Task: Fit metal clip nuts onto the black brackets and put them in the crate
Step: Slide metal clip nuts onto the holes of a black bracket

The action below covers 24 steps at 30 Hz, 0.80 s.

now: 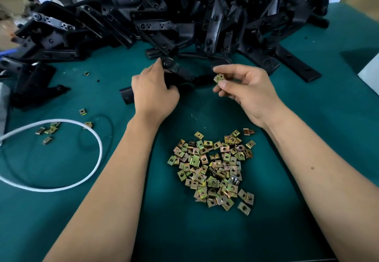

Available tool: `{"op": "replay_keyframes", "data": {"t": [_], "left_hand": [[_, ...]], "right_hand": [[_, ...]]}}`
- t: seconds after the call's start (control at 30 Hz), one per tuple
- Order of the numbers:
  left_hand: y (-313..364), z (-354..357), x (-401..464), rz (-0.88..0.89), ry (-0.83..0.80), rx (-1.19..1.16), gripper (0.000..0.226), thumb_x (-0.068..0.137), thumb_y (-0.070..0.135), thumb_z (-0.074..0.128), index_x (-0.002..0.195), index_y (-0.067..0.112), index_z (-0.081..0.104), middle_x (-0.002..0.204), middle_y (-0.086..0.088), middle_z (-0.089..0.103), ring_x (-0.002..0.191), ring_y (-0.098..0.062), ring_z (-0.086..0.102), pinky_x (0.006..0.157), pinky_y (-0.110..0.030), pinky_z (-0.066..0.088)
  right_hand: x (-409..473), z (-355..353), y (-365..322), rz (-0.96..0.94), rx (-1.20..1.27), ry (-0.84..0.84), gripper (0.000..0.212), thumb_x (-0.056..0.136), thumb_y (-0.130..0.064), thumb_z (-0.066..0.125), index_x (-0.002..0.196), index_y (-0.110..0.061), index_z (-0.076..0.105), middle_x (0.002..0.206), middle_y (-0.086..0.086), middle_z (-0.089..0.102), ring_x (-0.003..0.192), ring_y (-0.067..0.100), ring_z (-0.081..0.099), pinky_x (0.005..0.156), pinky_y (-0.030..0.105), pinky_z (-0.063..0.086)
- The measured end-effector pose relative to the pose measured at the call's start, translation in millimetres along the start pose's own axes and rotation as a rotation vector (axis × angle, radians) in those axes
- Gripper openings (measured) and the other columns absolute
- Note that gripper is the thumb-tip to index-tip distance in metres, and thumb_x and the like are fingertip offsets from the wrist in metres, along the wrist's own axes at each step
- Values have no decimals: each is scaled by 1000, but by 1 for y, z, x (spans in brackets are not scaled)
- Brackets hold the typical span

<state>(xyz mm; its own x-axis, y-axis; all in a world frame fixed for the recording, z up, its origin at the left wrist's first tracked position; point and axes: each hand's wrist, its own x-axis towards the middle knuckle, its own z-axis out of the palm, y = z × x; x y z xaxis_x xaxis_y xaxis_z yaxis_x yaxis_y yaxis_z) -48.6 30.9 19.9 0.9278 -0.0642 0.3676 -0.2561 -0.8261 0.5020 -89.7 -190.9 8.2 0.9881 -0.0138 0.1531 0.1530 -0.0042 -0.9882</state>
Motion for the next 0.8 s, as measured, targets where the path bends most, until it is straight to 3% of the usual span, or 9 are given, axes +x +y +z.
{"op": "replay_keyframes", "data": {"t": [0.13, 0.27, 0.33, 0.4, 0.47, 0.57, 0.67, 0.8], "left_hand": [[3, 6, -5, 67, -13, -229, 60, 83, 49, 64, 131, 15, 51, 101, 10, 67, 104, -19, 59, 100, -31, 25], [8, 5, -10, -15, -7, -368, 67, 81, 67, 70, 124, 20, 51, 92, 4, 61, 101, -23, 54, 101, -46, 43], [10, 3, -12, -29, -9, -425, 71, 78, 71, 69, 122, 19, 50, 91, 8, 58, 96, -16, 58, 93, -38, 47], [12, 2, -13, -21, -19, -470, 66, 80, 66, 70, 120, 16, 51, 86, 12, 55, 82, 1, 56, 78, -23, 46], [16, 1, -13, 17, -40, -511, 52, 86, 44, 76, 120, 14, 51, 83, 11, 56, 71, 0, 52, 70, -25, 46], [22, 1, -13, 115, -110, -628, 47, 86, 15, 77, 125, 13, 50, 87, 5, 71, 79, -9, 66, 76, -26, 54], [26, 5, -12, 209, -169, -600, 38, 85, 15, 80, 119, 12, 61, 92, 2, 73, 86, -14, 70, 84, -33, 57], [22, 7, -9, 200, -205, -697, 25, 86, 5, 78, 108, 3, 65, 87, -9, 73, 83, -19, 71, 84, -38, 58]], "right_hand": [[0, 5, -1, -13, -19, -16, 30, 93, 7, 67, 119, -6, 71, 84, 9, 74, 75, 25, 75, 67, 24, 57], [-2, 9, -1, 3, -33, 12, 28, 92, 2, 71, 116, -6, 61, 84, 18, 75, 65, 30, 74, 57, 27, 57], [-1, 9, -1, -1, -44, 12, 24, 92, 2, 72, 111, -5, 61, 84, 18, 75, 63, 30, 73, 55, 28, 56], [-1, 10, 1, -10, -69, -13, 18, 94, 2, 70, 110, -5, 67, 84, 15, 75, 61, 28, 72, 53, 27, 56], [-1, 11, 2, -23, -89, -29, 21, 96, 4, 65, 112, -8, 72, 85, 13, 75, 61, 26, 71, 53, 27, 56], [-1, 13, 2, -47, -100, -38, 23, 97, 3, 64, 112, -11, 71, 84, 9, 76, 59, 23, 69, 49, 26, 54], [-2, 13, 2, -75, -144, -37, 15, 96, 1, 67, 107, -10, 65, 83, 6, 77, 56, 22, 69, 46, 26, 51], [-3, 14, 2, -84, -148, -32, 12, 94, 0, 70, 102, -9, 70, 85, 10, 77, 57, 20, 68, 46, 26, 50]]}}
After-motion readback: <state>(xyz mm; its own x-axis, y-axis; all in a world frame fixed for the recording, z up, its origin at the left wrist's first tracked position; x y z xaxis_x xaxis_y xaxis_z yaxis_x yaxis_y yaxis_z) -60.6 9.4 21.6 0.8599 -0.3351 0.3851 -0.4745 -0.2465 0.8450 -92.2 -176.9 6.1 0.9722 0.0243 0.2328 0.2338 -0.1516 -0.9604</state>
